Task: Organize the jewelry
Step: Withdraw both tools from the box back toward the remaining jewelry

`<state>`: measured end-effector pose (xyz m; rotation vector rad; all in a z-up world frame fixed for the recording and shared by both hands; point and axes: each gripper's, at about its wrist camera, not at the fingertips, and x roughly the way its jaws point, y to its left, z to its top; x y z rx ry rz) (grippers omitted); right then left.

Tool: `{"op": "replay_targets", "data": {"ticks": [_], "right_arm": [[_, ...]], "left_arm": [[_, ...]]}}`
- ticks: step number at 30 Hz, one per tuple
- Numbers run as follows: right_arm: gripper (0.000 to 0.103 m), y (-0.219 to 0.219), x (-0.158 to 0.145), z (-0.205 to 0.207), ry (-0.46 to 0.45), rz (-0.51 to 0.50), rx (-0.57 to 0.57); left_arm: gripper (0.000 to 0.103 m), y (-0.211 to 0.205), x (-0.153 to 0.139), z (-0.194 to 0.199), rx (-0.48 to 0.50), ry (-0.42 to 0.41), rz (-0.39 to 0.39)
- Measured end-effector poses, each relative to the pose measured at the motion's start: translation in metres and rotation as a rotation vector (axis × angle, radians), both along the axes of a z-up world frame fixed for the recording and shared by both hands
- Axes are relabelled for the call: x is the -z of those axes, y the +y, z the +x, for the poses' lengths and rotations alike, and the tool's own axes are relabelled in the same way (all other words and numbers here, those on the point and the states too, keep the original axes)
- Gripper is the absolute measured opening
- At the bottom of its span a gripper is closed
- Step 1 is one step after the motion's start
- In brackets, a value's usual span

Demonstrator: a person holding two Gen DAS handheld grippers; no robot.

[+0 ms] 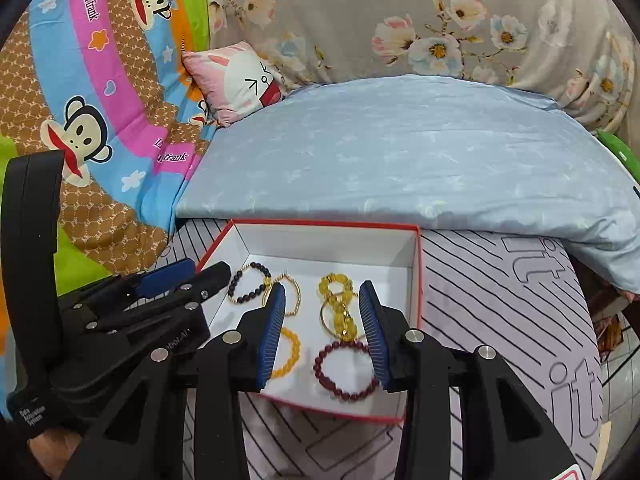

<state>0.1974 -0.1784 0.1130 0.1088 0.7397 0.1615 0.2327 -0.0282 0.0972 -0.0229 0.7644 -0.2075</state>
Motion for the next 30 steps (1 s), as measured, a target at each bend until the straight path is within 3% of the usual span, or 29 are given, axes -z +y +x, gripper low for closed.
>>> {"op": "replay_targets", "data": {"ticks": [13,17,30], "right_arm": [[0.038,-0.019,0.018,-0.086,0.064,0.028,0.028],[0.038,-0.022,0.032,-0.117,0.099,0.031,0.034],[0.038,-0.006,0.074,-0.192,0.205,0.027,-0.011]], "left_arm": [[0.039,0.013,0.018,-0.073,0.009,0.061,-0.025],[0.046,0.019,0.032,-0.099,0.01,0.093,-0.028],[0.046,0.032,0.085,-0.165,0.019,0.234,-0.038]]}}
